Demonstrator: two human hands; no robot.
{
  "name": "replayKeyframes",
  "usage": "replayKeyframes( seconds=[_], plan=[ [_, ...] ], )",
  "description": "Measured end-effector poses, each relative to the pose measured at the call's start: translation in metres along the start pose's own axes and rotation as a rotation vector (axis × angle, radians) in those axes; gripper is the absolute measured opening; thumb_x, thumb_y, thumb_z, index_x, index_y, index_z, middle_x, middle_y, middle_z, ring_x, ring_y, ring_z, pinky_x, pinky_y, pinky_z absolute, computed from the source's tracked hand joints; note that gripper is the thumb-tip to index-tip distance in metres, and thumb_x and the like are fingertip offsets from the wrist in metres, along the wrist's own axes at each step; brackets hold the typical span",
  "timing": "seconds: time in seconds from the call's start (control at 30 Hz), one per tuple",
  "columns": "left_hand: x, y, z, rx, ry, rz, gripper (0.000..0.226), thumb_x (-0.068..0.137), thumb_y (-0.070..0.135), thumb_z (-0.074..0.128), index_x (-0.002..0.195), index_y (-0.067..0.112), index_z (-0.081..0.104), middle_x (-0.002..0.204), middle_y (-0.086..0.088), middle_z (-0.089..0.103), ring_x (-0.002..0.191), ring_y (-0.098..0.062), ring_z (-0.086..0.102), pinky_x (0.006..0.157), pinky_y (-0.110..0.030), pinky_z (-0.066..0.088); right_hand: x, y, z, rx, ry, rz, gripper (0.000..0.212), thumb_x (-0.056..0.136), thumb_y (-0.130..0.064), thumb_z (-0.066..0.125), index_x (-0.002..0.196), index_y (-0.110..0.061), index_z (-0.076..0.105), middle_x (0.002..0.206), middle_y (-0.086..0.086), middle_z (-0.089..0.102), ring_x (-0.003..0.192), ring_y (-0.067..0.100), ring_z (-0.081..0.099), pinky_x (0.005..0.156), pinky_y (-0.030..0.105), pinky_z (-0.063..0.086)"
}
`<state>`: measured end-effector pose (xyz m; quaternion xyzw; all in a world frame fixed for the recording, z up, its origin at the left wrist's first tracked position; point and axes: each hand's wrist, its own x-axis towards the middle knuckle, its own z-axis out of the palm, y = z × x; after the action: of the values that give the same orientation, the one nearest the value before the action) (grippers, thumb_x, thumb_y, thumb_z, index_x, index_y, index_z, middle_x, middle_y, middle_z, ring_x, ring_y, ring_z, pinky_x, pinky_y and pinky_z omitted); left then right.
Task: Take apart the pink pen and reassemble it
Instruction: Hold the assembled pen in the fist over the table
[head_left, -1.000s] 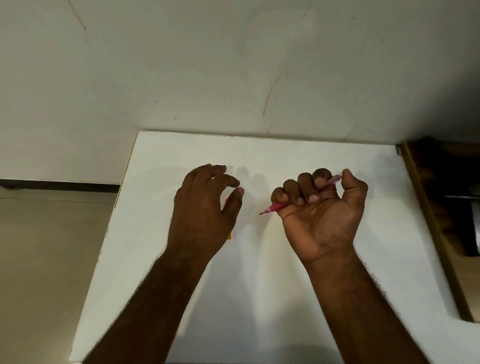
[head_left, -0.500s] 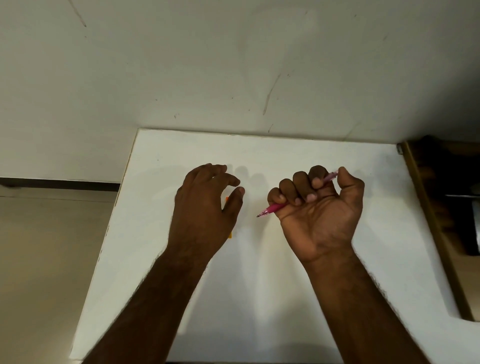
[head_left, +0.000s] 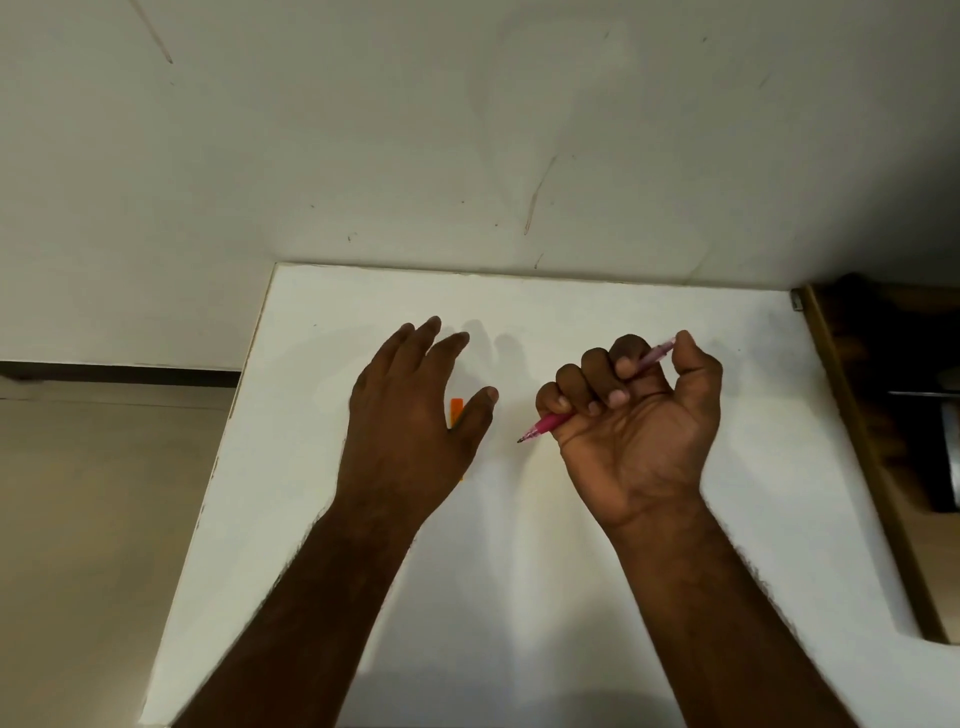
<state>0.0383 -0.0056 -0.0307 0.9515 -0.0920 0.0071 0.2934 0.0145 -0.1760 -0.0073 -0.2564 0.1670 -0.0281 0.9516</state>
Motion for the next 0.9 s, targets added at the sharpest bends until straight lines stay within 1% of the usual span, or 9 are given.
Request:
replayKeyframes(
  seconds=[0.07,0.17,0.33,0.43,0.53,0.63,0.77,0.9],
  plan=[
    [0.000,-0.001,0.002,0.034,-0.021,0.011,0.060,0.092,0.053,0.058,0.145,0.025,0.049,0.160,-0.001,0.037,0.152,-0.023,0.023,0.119,-0.049,0.027,0.000,0.000,0.001,-0.008,0.002,0.006,0.048,0.098,-0.051,0.037,0.067,-0.014,0.044,0.056,-0.001,0.030,0.056,0.018,0.023,0.057,0.033,0.033],
    [0.000,-0.003,0.004,0.081,-0.045,0.020,0.065,0.092,0.060,0.052,0.149,0.028,0.043,0.164,0.000,0.029,0.155,-0.023,0.011,0.121,-0.051,0.021,-0.001,0.001,0.001,-0.027,0.007,0.003,0.047,0.097,-0.047,0.036,0.065,-0.014,0.043,0.055,-0.001,0.029,0.055,0.018,0.023,0.057,0.033,0.034],
    [0.001,-0.005,0.005,0.150,-0.086,0.013,0.078,0.090,0.072,0.032,0.156,0.032,0.026,0.168,0.002,0.012,0.155,-0.023,-0.007,0.122,-0.051,0.003,-0.001,0.000,0.001,-0.018,-0.003,0.005,0.047,0.098,-0.049,0.036,0.067,-0.014,0.042,0.055,-0.001,0.030,0.055,0.018,0.023,0.057,0.033,0.034],
    [0.001,-0.007,0.005,0.184,-0.098,0.007,0.080,0.090,0.074,0.027,0.158,0.033,0.018,0.169,0.002,0.005,0.154,-0.023,-0.014,0.121,-0.051,-0.003,-0.001,0.000,0.001,-0.013,-0.005,0.002,0.045,0.097,-0.047,0.036,0.065,-0.014,0.042,0.054,-0.002,0.030,0.055,0.018,0.023,0.057,0.033,0.033],
    [0.001,-0.008,0.006,0.190,-0.098,-0.011,0.081,0.090,0.075,0.026,0.159,0.033,0.015,0.169,0.001,0.002,0.154,-0.024,-0.017,0.121,-0.051,-0.005,-0.001,-0.001,0.001,0.012,-0.008,0.012,0.047,0.098,-0.050,0.037,0.067,-0.015,0.042,0.055,-0.002,0.031,0.056,0.017,0.024,0.058,0.032,0.033],
    [0.002,-0.009,0.008,0.197,-0.097,-0.013,0.080,0.091,0.075,0.027,0.159,0.033,0.015,0.169,0.001,0.001,0.154,-0.024,-0.017,0.121,-0.051,-0.006,0.000,-0.001,0.001,-0.011,-0.004,0.003,0.045,0.097,-0.047,0.037,0.066,-0.015,0.041,0.054,-0.002,0.030,0.054,0.018,0.023,0.057,0.032,0.032],
    [0.003,-0.011,0.008,0.205,-0.096,-0.018,0.080,0.091,0.075,0.027,0.159,0.034,0.013,0.169,0.001,0.000,0.154,-0.024,-0.017,0.121,-0.051,-0.005,0.000,-0.002,0.001,0.007,-0.010,0.005,0.047,0.098,-0.050,0.037,0.067,-0.014,0.042,0.055,-0.002,0.031,0.055,0.018,0.024,0.057,0.032,0.033],
    [0.002,-0.012,0.008,0.191,-0.093,-0.021,0.081,0.090,0.076,0.025,0.159,0.035,0.012,0.169,0.002,0.000,0.154,-0.023,-0.018,0.120,-0.050,-0.006,0.000,-0.002,0.002,-0.025,-0.033,-0.007,0.047,0.098,-0.048,0.036,0.065,-0.014,0.042,0.053,-0.002,0.031,0.053,0.018,0.025,0.056,0.033,0.033]
  ],
)
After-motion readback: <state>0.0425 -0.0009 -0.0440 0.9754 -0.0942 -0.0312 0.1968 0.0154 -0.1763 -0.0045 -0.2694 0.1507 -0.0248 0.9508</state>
